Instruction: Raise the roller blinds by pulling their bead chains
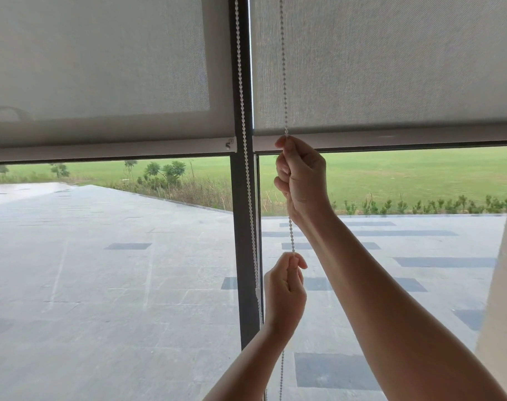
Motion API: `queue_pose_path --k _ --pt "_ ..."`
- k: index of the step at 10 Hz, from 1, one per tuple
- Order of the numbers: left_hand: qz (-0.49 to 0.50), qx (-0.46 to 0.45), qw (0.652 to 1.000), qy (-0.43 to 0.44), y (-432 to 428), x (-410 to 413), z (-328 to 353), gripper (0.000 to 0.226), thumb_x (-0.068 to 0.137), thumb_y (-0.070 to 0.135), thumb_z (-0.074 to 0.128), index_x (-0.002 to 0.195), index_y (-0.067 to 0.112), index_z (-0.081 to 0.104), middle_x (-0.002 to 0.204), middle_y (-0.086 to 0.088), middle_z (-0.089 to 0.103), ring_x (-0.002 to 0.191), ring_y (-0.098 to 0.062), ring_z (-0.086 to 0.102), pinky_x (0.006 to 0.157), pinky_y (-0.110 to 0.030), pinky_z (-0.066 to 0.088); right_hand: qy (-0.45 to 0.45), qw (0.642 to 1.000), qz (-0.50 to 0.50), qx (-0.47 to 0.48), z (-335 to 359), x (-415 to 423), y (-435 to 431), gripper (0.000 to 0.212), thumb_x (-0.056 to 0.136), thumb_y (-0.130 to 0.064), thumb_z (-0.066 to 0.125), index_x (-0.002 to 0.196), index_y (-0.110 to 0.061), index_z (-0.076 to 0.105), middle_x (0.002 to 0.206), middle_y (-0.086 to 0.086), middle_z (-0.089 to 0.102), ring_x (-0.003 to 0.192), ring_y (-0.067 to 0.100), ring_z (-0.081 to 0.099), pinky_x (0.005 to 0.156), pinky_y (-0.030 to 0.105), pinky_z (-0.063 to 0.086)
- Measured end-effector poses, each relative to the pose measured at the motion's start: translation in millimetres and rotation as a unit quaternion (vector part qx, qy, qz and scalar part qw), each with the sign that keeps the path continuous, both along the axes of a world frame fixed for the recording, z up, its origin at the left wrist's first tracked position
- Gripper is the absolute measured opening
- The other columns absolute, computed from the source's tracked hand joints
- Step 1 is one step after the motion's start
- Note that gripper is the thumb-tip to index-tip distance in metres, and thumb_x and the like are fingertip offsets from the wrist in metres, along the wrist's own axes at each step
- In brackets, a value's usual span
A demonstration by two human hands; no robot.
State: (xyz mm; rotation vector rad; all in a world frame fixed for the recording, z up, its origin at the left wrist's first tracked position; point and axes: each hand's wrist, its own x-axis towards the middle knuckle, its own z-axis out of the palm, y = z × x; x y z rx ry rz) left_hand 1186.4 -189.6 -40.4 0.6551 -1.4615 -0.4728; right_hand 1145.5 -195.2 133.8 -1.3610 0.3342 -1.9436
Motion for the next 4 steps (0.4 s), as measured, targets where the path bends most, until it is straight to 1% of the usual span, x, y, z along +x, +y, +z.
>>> queue_pose_path --k 1,2,3,4 --pt "-0.001 -0.001 1.0 -0.004 0 3 2 0.034 0.098 0.005 0.037 0.072 0.019 0.053 0.048 0.014 0.037 0.043 -0.006 0.034 0.044 -0.021 0.028 0.008 1.0 -0.013 0.004 3 1 -1 0.029 0.098 -0.004 0.043 0.079 -0.011 0.063 0.043 -0.01 0.036 0.035 0.002 0.022 0.036 0.019 0.013" --pt "0.005 0.002 1.0 -0.004 -6 4 2 0.033 0.099 0.006 0.038 0.074 0.02 0.055 0.049 0.011 0.041 0.043 -0.007 0.039 0.045 -0.02 0.031 0.018 0.999 -0.032 0.0 4 3 -1 0.028 0.098 -0.004 0.044 0.08 -0.01 0.064 0.047 -0.006 0.035 0.036 0.002 0.022 0.036 0.018 0.014" --pt "0.069 -0.022 0.995 -0.063 5 7 5 0.027 0.098 0.011 0.039 0.083 0.024 0.057 0.062 0.009 0.057 0.058 -0.006 0.053 0.054 -0.022 0.044 0.042 0.997 -0.059 -0.002 7 2 1 0.025 0.099 -0.005 0.043 0.084 -0.008 0.064 0.052 0.003 0.034 0.037 0.004 0.024 0.036 0.017 0.017" --pt "0.208 -0.094 0.957 -0.177 2 27 15 0.026 0.096 0.031 0.034 0.108 0.026 0.057 0.105 0.007 0.068 0.102 -0.008 0.057 0.084 -0.034 0.049 0.144 0.969 -0.198 0.016 12 -11 4 0.021 0.098 -0.009 0.046 0.101 -0.005 0.066 0.066 0.009 0.058 0.048 0.008 0.049 0.044 0.019 0.038"
